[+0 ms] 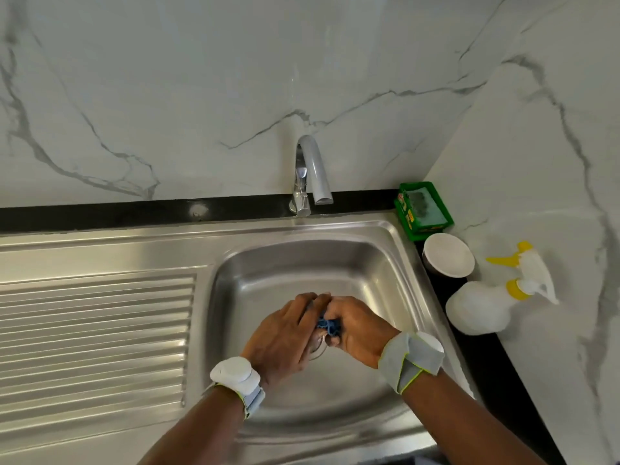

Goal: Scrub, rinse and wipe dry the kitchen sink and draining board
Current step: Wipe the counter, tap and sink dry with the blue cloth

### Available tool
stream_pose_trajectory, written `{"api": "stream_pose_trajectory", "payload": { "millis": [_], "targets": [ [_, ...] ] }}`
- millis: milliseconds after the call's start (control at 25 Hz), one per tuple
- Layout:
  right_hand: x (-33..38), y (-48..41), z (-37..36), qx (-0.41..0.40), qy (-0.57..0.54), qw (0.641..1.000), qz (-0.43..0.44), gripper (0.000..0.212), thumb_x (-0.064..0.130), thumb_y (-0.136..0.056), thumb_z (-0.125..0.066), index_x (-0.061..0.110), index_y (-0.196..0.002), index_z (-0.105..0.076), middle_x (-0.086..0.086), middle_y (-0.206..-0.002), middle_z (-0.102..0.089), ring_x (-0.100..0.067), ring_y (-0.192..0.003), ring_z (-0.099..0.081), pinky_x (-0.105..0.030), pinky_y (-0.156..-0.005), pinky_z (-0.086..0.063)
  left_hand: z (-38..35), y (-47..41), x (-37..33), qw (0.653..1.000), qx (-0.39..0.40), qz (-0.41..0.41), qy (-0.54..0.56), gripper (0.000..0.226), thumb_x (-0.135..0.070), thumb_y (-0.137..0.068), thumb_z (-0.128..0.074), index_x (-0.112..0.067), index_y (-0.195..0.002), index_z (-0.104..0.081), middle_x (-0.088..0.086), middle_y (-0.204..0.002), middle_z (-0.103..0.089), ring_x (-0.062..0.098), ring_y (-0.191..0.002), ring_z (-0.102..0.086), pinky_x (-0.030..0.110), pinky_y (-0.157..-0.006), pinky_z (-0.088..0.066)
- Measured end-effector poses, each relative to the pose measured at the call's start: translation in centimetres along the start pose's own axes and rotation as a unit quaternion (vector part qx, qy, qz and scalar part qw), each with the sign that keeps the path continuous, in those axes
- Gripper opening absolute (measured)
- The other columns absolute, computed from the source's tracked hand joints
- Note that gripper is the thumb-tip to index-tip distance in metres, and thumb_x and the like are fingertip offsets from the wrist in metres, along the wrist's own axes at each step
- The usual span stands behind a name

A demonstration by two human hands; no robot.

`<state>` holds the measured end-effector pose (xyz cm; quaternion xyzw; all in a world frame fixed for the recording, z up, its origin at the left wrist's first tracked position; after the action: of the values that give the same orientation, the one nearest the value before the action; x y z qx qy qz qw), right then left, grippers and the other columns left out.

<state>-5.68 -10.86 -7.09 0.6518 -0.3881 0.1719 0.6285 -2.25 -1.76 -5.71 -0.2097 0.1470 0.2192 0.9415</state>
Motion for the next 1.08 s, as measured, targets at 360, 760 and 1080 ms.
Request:
{"api": "stream_pose_trajectory", "payload": {
  "millis": [360,760,1080],
  "targets": [
    [0.9,-1.4,2.9,-0.127,0.22,0.965,0.069,0.055,0.066,-0.082,-0.035,0.02,-0.054,-0.049,-0.001,-0.057,-0.053,-0.02,-0.059,-0.048,-0.037,-0.062,-0.038,2.3,-3.1,-1.5,0.986,-0.027,-0.102,-0.13,0.044,-0.05,-0.099,-0.042,-0.014,-0.083,-0.063,0.001,-0.07,-0.056,0.021,-0.049,-0.05,0.031,-0.045,-0.044],
    [0.2,-4.8,2.5,-0.21,0.264,0.917,0.213,0.065,0.039,-0.106,-0.041,0.017,-0.045,-0.036,0.008,-0.035,-0.037,-0.009,-0.038,-0.036,-0.025,-0.046,-0.029,-2.9,-1.2,4.2,0.903,-0.034,0.344,0.255,0.045,-0.029,-0.094,-0.039,-0.013,-0.052,-0.037,-0.003,-0.043,-0.039,0.015,-0.044,-0.034,0.031,-0.051,-0.027],
    [-4.1,-13.1,3.5,-0.199,0.422,0.854,0.231,0.072,0.055,-0.096,-0.018,0.01,-0.052,-0.052,-0.016,-0.055,-0.061,-0.042,-0.056,-0.056,-0.037,-0.057,-0.038,-16.0,4.3,7.6,0.591,-0.078,0.651,0.47,0.045,-0.02,-0.099,-0.043,-0.018,-0.055,-0.052,-0.003,-0.046,-0.042,0.019,-0.048,-0.035,0.024,-0.046,-0.026]
  ]
}}
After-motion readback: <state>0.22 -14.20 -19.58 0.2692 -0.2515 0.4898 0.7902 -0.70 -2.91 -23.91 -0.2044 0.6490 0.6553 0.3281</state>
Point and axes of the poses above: each hand's wrist, its own y-axis away from the middle knuckle, its own z-axis out of the back of the hand, x = y × z, the point moved 9 cm from there along -y, towards the middle knuckle
